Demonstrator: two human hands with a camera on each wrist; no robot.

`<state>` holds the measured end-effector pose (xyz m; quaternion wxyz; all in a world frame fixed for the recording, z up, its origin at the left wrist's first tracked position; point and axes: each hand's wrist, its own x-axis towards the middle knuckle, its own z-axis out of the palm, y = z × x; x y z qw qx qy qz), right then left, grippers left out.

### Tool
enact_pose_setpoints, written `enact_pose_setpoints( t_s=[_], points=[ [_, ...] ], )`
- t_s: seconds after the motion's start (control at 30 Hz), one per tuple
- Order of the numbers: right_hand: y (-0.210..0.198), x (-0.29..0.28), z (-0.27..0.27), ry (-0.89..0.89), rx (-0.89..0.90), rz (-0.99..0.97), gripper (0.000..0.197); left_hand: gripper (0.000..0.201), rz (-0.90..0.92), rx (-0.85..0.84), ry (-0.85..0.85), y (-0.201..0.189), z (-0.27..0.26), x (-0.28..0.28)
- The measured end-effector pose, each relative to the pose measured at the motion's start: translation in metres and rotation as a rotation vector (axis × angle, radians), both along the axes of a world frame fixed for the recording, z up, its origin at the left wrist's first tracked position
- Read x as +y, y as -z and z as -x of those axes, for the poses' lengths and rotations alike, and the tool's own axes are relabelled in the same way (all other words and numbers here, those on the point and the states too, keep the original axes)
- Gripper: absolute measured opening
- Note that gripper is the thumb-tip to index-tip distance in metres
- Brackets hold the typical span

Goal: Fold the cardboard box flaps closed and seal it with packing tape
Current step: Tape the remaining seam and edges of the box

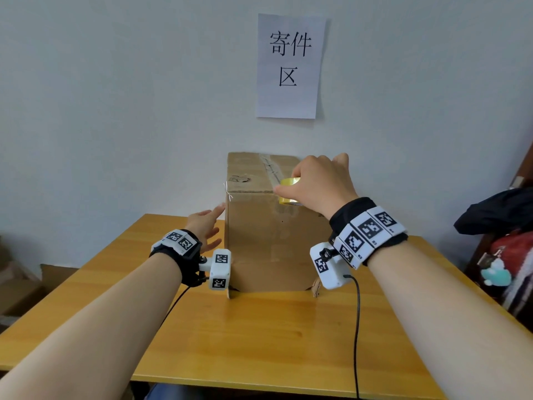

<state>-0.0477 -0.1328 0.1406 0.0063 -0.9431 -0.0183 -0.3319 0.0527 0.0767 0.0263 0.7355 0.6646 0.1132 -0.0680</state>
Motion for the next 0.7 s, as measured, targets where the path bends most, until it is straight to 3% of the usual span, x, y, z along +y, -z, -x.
enact_pose_setpoints(
  t_s=[0.07,0.2,0.33,0.5,0.6,0.7],
  points=[
    [-0.001,0.0,-0.001,-0.001,-0.005,-0.006,0.052,0.063,-0.017,-0.058,-0.039,-0.002,-0.001,-0.001],
    [-0.001,-0.002,-0.001,0.001,0.0,-0.009,0.052,0.081,0.043,-0.172,0.087,-0.019,0.002,-0.005],
    [0.0,-0.003,-0.001,0.006,0.006,-0.015,0.052,0.067,0.079,-0.117,0.14,-0.02,-0.001,-0.013],
    [0.001,-0.004,-0.002,0.0,0.009,-0.032,0.051,0.068,0.043,-0.059,0.141,-0.018,0.0,-0.014],
    [0.0,-0.004,-0.003,0.004,0.014,-0.035,0.051,0.065,0.099,-0.185,0.103,-0.027,0.001,-0.009],
    [0.0,-0.003,-0.005,0.002,0.012,-0.038,0.053,0.08,0.062,-0.307,0.138,-0.033,0.002,-0.01]
  ],
)
